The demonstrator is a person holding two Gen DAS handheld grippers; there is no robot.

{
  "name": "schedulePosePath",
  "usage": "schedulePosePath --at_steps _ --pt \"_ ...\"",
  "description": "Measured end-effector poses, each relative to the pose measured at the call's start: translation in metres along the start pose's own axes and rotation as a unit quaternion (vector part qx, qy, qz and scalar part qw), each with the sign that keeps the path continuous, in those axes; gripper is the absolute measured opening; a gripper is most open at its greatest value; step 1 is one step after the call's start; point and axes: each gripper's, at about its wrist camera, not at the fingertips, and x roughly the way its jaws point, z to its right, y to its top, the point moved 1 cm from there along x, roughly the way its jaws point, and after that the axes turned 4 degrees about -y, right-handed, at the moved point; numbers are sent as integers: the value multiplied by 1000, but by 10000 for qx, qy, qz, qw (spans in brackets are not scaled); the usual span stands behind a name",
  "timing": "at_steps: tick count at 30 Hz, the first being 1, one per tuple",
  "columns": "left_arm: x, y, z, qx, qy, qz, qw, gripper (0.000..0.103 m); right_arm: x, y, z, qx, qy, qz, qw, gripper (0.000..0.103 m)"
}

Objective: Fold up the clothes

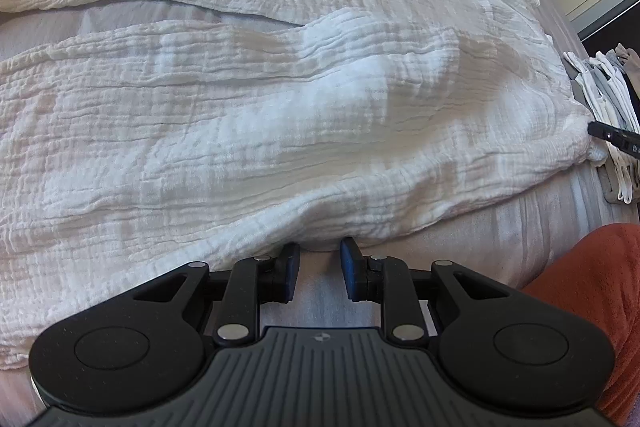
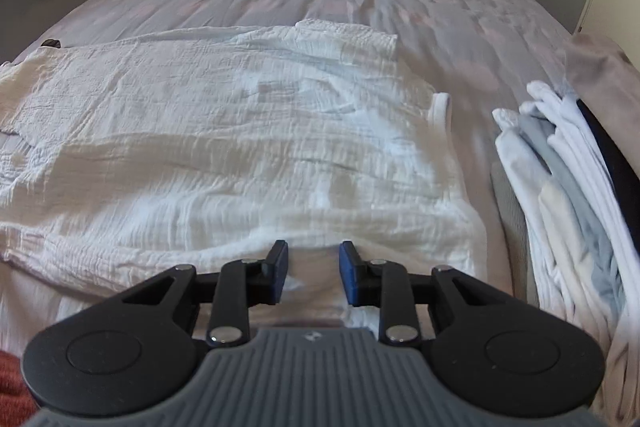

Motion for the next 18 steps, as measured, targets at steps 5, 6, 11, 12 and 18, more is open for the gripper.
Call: schedulePosePath --at_steps 5,6,11,12,18 --pt "0 0 -2 -53 -39 1 10000 21 41 10 2 168 11 -347 9993 32" --pt "0 0 -3 -61 -42 -7 10000 21 46 8 2 185 12 -414 9990 31" --pt "2 2 -3 -78 -39 -51 9999 21 32 7 10 213 51 -265 9994 32" --pt "2 2 -3 -74 -34 -53 10000 21 23 7 13 189 37 -181 9997 32" --pt "2 3 0 -89 -15 -30 10000 21 -28 -18 25 1 -18 61 10000 41"
